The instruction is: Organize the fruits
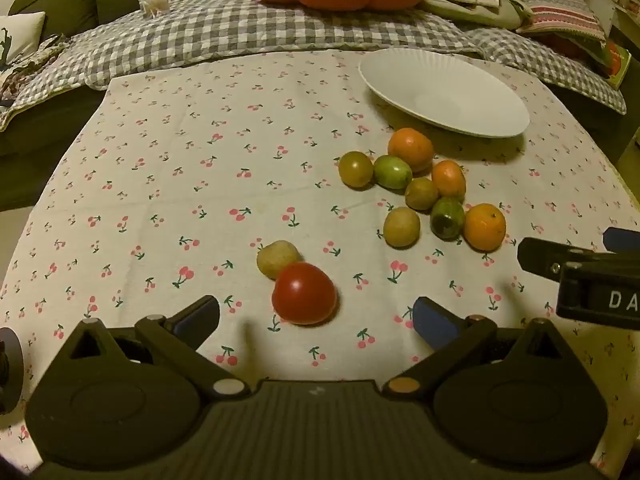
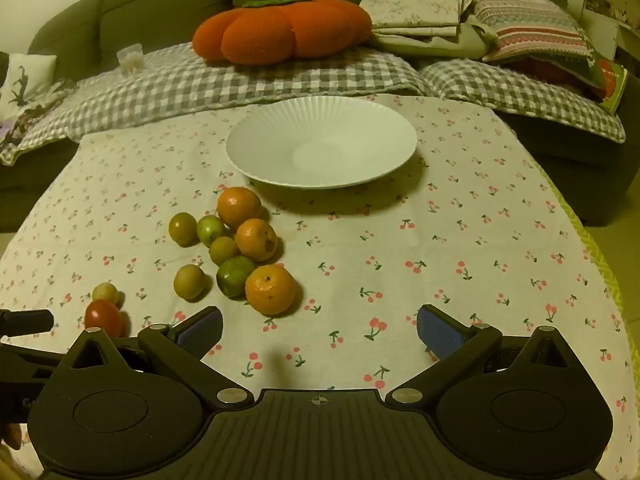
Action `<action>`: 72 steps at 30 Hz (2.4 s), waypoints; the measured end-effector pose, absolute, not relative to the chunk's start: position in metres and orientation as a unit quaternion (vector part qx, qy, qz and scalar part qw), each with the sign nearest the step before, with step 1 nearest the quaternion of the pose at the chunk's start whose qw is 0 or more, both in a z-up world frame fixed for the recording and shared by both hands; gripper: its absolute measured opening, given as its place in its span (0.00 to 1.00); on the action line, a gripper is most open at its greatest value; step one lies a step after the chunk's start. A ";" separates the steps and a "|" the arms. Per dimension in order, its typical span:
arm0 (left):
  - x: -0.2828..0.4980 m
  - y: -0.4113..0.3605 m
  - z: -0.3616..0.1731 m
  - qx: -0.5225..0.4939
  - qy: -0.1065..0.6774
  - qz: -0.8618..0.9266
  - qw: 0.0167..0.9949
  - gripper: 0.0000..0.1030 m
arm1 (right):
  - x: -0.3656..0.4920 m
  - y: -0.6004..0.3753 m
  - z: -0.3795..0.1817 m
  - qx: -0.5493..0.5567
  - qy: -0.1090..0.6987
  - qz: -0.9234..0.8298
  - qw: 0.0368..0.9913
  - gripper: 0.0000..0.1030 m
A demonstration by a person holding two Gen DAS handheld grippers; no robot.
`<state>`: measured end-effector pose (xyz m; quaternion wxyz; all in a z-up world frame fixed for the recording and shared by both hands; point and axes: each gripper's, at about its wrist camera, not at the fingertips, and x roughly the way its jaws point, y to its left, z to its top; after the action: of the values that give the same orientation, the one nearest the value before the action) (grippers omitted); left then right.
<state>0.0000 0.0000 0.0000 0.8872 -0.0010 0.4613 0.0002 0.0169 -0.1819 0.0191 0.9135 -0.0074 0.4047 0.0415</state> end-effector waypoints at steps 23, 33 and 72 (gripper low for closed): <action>0.001 0.006 0.006 -0.003 0.457 0.004 0.889 0.99 | 0.018 -0.179 0.017 0.000 0.408 0.046 0.912 1.00; 0.000 0.006 0.005 -0.003 0.457 0.004 0.890 0.99 | 0.017 -0.180 0.017 0.001 0.409 0.046 0.911 1.00; 0.000 0.005 0.005 -0.003 0.456 0.004 0.890 0.99 | 0.018 -0.181 0.016 0.002 0.410 0.044 0.911 1.00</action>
<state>0.0000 0.0053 0.0046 0.8900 -0.0027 0.4559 0.0043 0.0183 -0.1813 0.0162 0.9112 0.0017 0.4095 0.0437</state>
